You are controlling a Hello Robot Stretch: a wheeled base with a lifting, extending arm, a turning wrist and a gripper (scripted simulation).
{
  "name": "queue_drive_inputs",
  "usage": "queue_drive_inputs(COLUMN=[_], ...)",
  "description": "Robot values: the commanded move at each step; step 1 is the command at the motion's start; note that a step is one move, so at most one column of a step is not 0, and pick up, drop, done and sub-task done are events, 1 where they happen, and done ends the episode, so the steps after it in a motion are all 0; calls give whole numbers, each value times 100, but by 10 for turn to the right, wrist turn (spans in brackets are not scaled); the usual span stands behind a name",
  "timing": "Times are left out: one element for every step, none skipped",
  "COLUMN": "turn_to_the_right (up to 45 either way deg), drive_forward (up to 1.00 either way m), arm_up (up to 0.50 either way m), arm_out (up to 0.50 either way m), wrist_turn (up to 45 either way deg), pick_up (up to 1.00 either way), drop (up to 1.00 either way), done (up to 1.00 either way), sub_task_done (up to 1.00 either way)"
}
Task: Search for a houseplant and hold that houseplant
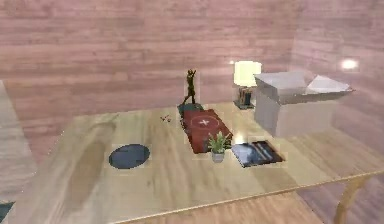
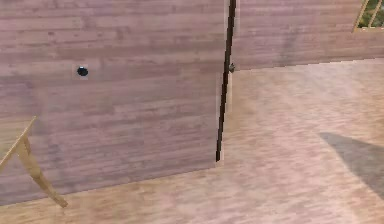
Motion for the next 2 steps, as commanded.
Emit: queue_drive_inputs(turn_to_the_right=[0, -450], drive_forward=[40, 0], arm_up=[0, 0], arm_out=[0, 0], wrist_turn=[0, 0], pick_up=[0, 0], drop=[0, 0], done=[0, 0], sub_task_done=[0, 0])
